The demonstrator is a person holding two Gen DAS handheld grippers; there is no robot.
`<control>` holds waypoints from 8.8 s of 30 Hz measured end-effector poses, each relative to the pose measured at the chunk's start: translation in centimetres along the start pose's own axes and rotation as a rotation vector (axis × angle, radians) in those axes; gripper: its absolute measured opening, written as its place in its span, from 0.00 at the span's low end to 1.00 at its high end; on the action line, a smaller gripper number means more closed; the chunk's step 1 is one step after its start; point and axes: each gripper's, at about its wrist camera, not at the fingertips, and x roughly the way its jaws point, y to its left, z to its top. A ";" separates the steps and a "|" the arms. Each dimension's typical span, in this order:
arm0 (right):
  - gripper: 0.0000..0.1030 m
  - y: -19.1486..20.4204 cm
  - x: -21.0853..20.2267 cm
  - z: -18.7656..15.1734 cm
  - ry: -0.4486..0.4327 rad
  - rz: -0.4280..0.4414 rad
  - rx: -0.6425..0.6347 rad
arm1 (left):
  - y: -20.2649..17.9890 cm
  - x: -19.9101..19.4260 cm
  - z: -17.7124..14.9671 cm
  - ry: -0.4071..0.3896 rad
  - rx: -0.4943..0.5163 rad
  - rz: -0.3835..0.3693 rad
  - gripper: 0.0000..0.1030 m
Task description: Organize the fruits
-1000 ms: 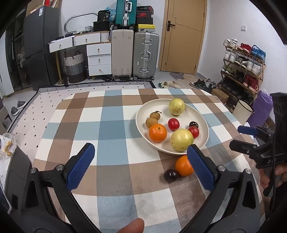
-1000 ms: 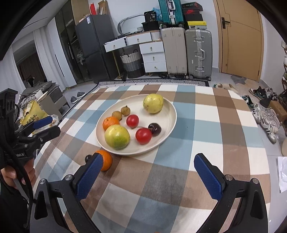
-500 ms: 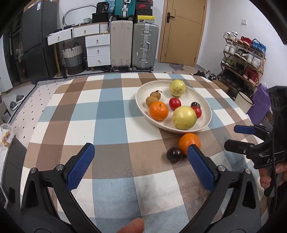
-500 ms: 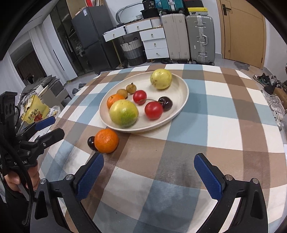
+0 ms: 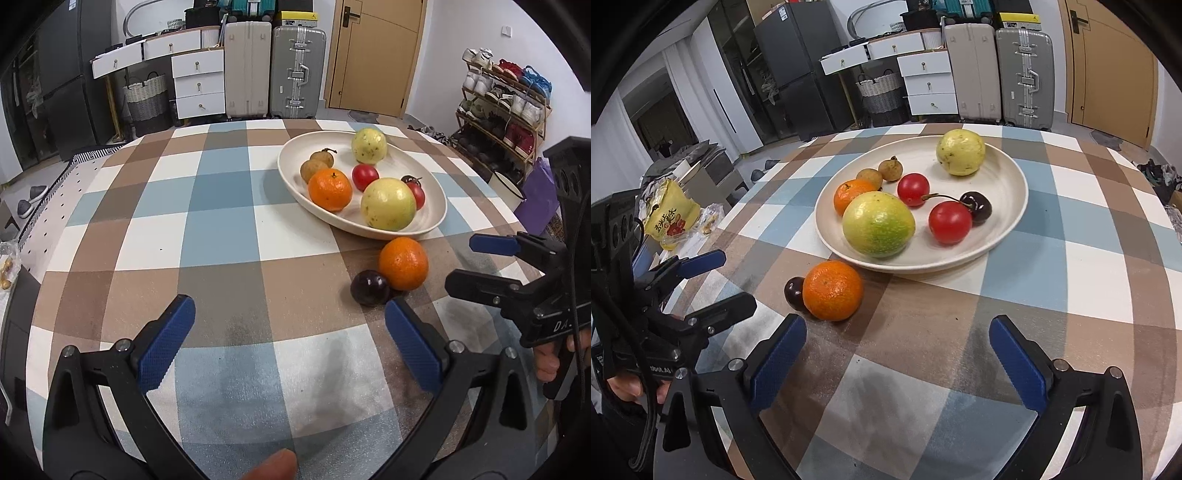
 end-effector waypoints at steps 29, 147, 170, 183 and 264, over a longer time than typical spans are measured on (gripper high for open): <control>0.48 2.8 3.1 1.3 0.006 0.108 -0.049 | 1.4 1.4 -0.6 0.034 -0.066 -0.024 1.00; 0.40 -6.2 -2.7 9.0 -0.205 -0.034 0.035 | -4.9 5.7 14.5 -0.099 0.117 -0.098 0.25; 0.40 -7.3 4.3 10.4 -0.107 -0.040 0.040 | -6.1 13.2 14.7 -0.010 0.151 -0.090 0.25; 0.40 -7.3 5.5 10.2 -0.083 -0.050 0.048 | -7.0 14.6 14.9 0.004 0.170 -0.079 0.25; 1.00 -3.0 -5.9 0.7 -0.470 -0.071 -0.119 | -1.5 -0.5 4.5 -0.376 -0.014 -0.045 0.99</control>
